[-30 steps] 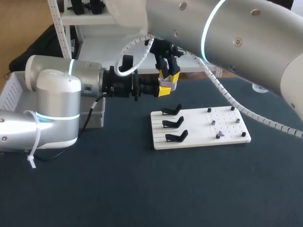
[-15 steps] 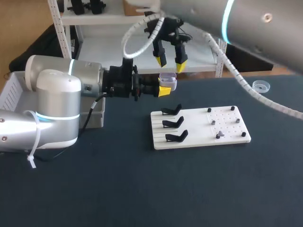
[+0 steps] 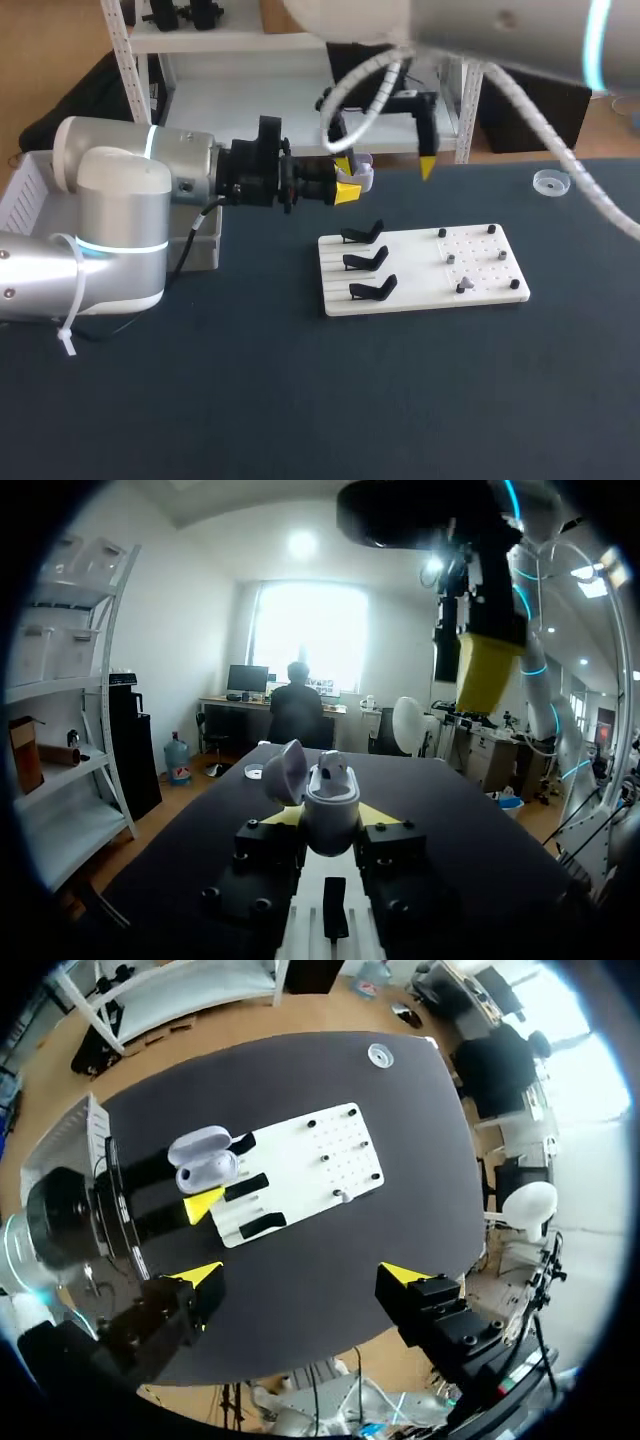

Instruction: Pick up each earbud case from the left stands, insert the matching earbuds, close the lid, and place the case in the box.

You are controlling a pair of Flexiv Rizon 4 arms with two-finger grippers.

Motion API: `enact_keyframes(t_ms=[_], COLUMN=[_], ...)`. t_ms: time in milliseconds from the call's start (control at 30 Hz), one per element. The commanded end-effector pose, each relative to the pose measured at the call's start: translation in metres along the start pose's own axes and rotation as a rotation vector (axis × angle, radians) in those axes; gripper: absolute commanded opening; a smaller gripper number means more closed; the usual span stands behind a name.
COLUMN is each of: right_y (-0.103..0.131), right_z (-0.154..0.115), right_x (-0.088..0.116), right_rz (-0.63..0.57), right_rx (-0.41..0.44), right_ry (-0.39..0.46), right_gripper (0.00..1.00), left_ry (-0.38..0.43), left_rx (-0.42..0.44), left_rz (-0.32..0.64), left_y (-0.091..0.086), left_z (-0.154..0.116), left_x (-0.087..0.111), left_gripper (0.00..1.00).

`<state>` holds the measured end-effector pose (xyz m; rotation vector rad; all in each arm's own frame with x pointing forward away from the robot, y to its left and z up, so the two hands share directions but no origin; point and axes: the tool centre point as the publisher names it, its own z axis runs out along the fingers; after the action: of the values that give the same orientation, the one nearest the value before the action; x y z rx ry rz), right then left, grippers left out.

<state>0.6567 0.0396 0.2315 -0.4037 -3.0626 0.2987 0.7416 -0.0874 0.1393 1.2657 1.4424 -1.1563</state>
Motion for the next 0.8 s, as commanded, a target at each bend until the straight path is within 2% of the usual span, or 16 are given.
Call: enact_keyframes(t_ms=[33,367,467,567,700,800], right_y=[-0.046,-0.045,-0.050,-0.060,-0.073,-0.080], right_z=[0.004,0.005,0.021,0.038,0.065,0.081], right_x=[0.009,0.011,0.020,0.031,0.036,0.036], right_rz=[-0.072,-0.084,-0.154,-0.265,-0.288,-0.232], right_rx=[-0.535,-0.547,-0.649,-0.722,-0.745,-0.765], right_ry=[-0.062,-0.073,-0.098,-0.212,-0.242,-0.270], right_gripper=[1.00,1.00,1.00,1.00,1.00,1.00], left_ry=[-0.002,-0.002,-0.002,-0.002,-0.002,-0.002], left_rx=[-0.003,-0.003,-0.003,-0.003,-0.003,-0.003], left_rz=[0.001,0.001,0.001,0.001,0.001,0.001], left_y=[-0.001,-0.001,-0.001,-0.001,-0.001,-0.001], left_z=[0.000,0.000,0.000,0.000,0.000,0.000], left_x=[0.000,0.000,0.000,0.000,0.000,0.000], left_gripper=[0.00,0.00,0.00,0.00,0.00,0.00])
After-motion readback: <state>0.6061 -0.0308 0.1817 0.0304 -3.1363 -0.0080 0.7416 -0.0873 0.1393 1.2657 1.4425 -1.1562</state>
